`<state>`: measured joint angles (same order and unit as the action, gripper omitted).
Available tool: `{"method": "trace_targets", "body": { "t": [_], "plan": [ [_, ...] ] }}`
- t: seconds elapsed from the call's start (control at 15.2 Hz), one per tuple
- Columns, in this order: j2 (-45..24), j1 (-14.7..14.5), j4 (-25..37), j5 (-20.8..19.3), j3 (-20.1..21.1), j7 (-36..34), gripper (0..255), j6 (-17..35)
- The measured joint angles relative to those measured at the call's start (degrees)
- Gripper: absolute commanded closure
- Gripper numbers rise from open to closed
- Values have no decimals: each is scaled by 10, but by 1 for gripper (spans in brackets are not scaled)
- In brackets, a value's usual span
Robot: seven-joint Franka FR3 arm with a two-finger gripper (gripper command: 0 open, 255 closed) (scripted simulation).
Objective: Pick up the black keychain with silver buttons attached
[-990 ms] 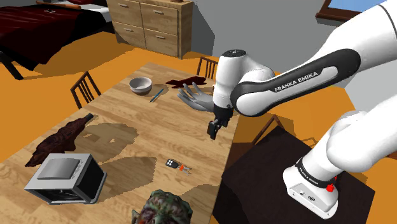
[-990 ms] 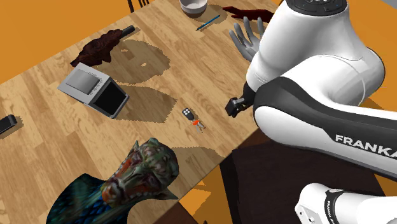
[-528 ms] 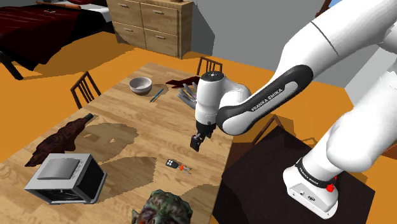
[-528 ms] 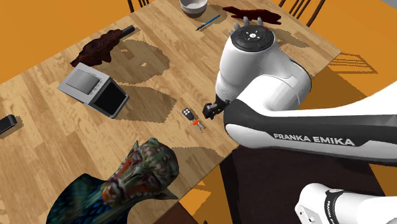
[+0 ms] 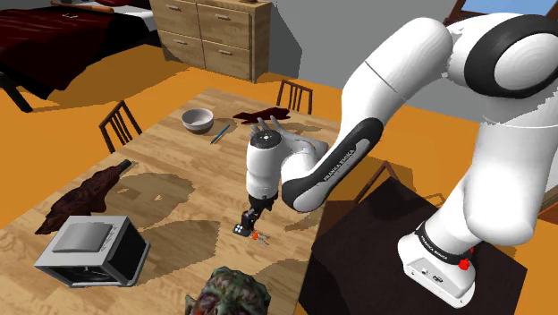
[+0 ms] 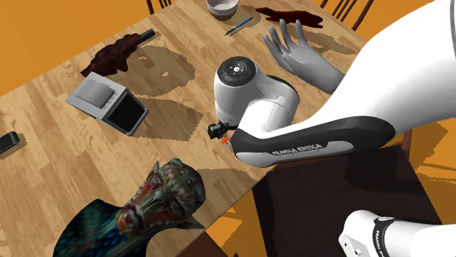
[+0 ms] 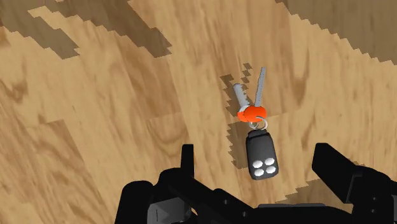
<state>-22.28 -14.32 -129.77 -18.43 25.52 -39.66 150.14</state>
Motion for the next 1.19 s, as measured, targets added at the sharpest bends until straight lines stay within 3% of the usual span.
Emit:
{"method": "trace_targets", "body": {
  "t": [0.26,0.79,0.86,1.19],
  "plan": [
    [-76,-53,67,-50,-35,-44,0,12],
    [-144,-87,100,-88,-73,-73,0,50],
    [-146,-88,99,-89,-75,-74,255,53],
    [-143,-87,98,-90,-77,-74,255,50]
  ]
}}
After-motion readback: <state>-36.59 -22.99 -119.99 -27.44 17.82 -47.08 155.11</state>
